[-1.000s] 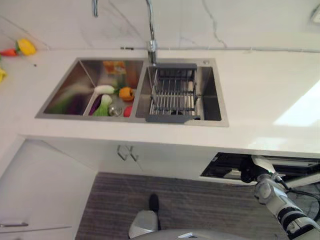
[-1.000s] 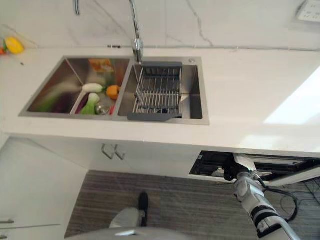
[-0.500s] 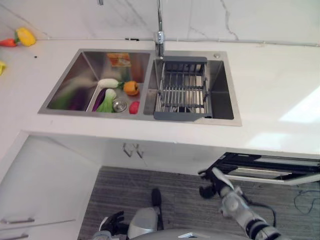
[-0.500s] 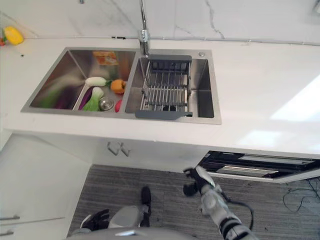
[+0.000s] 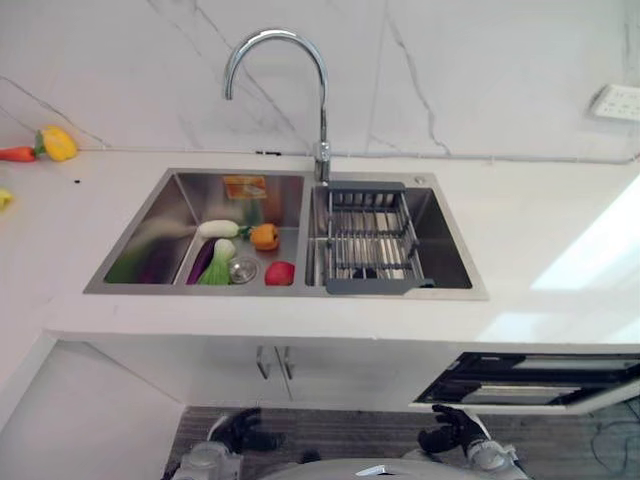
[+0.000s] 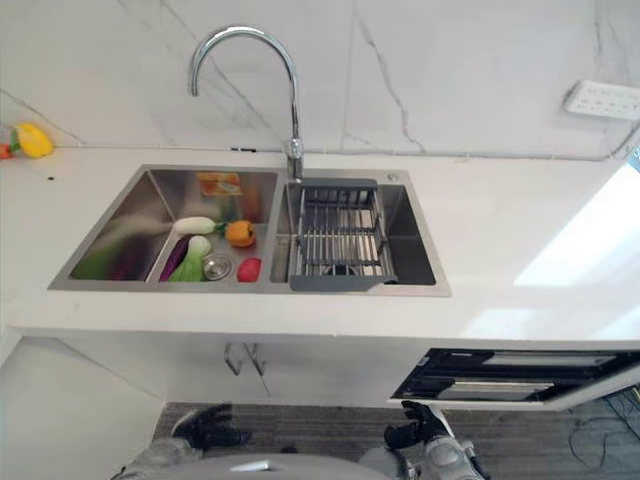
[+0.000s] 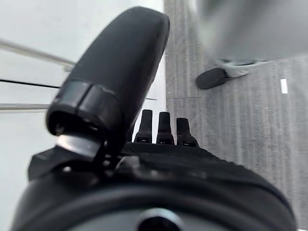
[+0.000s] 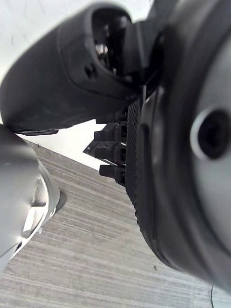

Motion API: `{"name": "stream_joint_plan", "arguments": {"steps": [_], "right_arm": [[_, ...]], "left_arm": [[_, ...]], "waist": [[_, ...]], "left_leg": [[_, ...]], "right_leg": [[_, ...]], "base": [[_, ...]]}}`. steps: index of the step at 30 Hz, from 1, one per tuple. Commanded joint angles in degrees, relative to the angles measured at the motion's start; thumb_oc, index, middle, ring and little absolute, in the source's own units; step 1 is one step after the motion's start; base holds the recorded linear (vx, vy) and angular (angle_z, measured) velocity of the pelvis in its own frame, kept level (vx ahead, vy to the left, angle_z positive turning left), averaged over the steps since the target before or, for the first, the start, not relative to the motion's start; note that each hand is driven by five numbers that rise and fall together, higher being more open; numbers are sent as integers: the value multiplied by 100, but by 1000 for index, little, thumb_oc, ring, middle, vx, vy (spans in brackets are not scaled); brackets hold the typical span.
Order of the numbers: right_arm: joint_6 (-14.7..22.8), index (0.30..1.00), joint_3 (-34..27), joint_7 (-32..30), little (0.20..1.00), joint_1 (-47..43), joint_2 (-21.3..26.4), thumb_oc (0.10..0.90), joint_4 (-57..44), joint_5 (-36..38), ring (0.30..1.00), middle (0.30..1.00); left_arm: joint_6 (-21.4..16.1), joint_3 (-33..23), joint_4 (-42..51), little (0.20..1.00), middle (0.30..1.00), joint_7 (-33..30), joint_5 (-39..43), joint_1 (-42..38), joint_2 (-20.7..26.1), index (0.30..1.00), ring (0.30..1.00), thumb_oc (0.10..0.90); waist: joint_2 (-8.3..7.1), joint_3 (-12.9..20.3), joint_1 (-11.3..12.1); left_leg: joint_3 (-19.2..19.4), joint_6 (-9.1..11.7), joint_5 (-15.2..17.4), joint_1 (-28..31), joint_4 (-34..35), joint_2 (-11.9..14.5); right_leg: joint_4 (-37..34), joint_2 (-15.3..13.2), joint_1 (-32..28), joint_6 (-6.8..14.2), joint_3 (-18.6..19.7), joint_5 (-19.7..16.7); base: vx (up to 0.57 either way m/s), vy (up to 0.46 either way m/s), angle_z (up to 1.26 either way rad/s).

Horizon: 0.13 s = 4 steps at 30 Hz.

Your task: Place the dishes in the dishwasher.

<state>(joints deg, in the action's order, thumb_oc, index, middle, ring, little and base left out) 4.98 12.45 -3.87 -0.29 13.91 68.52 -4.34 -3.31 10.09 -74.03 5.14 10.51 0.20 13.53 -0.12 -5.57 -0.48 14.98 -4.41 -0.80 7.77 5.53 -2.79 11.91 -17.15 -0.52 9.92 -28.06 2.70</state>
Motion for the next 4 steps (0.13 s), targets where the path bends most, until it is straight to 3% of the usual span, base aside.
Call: {"name": "stream_joint_plan", "arguments": {"steps": [1, 4], "right_arm": [[-82, 900, 49, 123, 900, 115, 197, 800, 417, 84, 900, 900], [-111, 900, 126, 213, 900, 153, 168, 800, 535, 93, 900, 900]], "left_arm": [[-12, -87, -166, 900, 900, 97, -241, 125, -58, 900, 900, 800], [-14, 22, -155, 900, 900, 170, -407, 151, -130, 900, 900, 800]], "waist": [[113, 160, 150], [143, 201, 158]], "left_leg": [[435, 725, -192, 30, -53, 667], [506, 826, -262, 60, -65, 781]], "right_leg": [[-909, 439, -755, -71, -296, -240], [-1222, 629, -934, -150, -306, -237]], "base": [[110, -180, -6], [53, -176, -21]]}}
